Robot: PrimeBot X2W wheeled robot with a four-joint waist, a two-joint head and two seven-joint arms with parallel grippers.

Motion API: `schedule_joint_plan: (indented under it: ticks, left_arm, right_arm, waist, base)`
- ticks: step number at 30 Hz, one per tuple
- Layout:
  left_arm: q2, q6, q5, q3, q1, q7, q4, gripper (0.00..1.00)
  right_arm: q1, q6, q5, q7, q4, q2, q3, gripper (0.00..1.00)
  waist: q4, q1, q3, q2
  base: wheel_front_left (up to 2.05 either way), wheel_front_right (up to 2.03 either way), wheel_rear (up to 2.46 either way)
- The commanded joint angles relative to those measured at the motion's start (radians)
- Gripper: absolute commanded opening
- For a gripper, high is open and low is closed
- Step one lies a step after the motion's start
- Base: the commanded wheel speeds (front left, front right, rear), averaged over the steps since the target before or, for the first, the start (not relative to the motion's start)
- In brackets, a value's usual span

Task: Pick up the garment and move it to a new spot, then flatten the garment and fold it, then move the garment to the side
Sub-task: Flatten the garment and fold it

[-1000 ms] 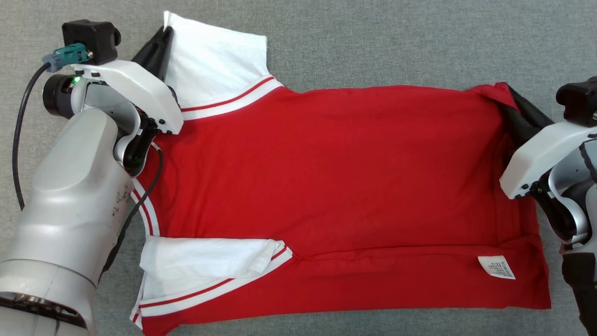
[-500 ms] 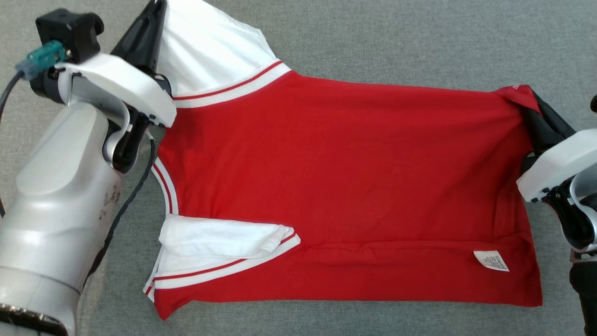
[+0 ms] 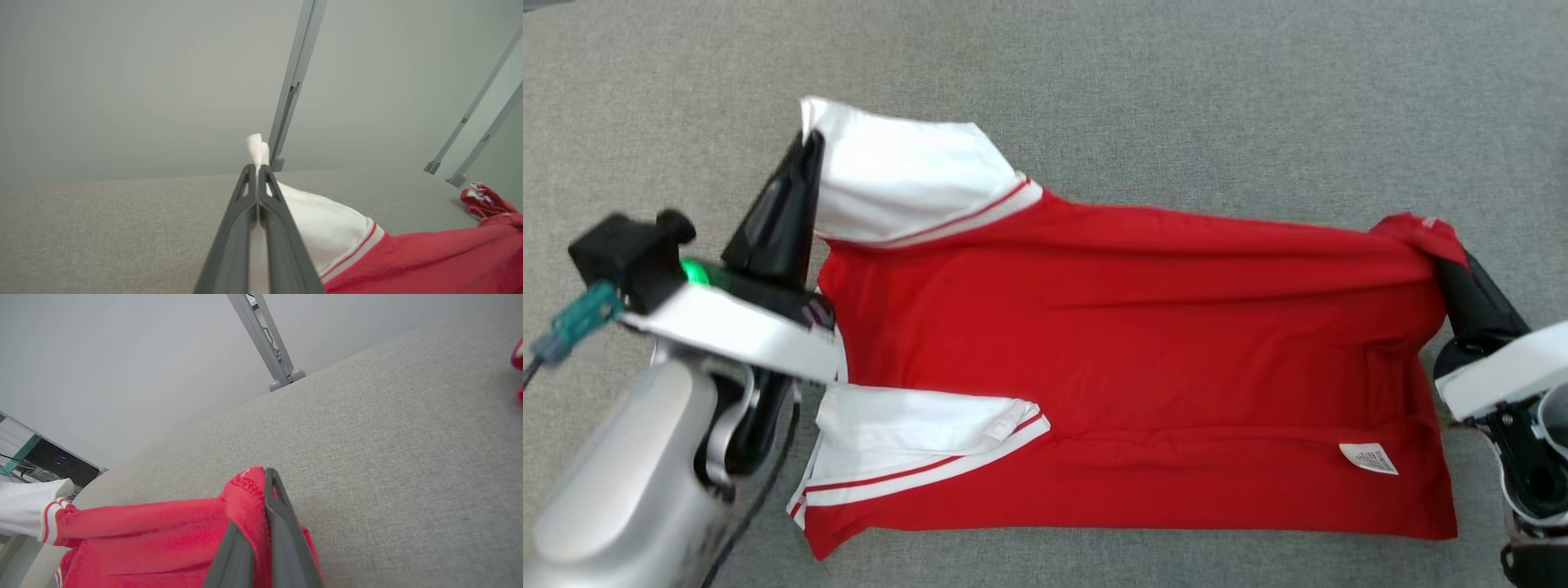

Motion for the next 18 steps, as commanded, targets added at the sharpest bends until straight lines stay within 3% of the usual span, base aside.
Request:
schedule_joint_plan:
  ticks: [1, 10, 18]
  left_arm:
    - [0.015, 0.017, -0.010, 0.007, 0.035, 0.008, -0.044, 0.00]
    - [0.104, 0.188, -0.080, 0.051, 0.367, 0.074, -0.428, 0.00]
    - [0.096, 0.245, -0.168, 0.056, 0.560, 0.091, -0.506, 0.00]
  right_arm:
    - [0.021, 0.000, 0.019, 0.004, -0.010, 0.001, -0.007, 0.00]
    - [0.137, 0.000, 0.189, 0.017, -0.026, 0.051, -0.046, 0.00]
    - [0.242, 0.000, 0.236, -0.017, 0.001, 0.068, -0.026, 0.00]
  waist:
    - [-0.002, 0.0000, -0.005, 0.0000]
    - [-0.004, 0.0000, -0.018, 0.0000]
    - [0.001, 0.0000, -0.043, 0.0000]
  base:
    - [0.00, 0.00, 0.00]
    - [0.00, 0.00, 0.00]
    - [0.00, 0.00, 0.00]
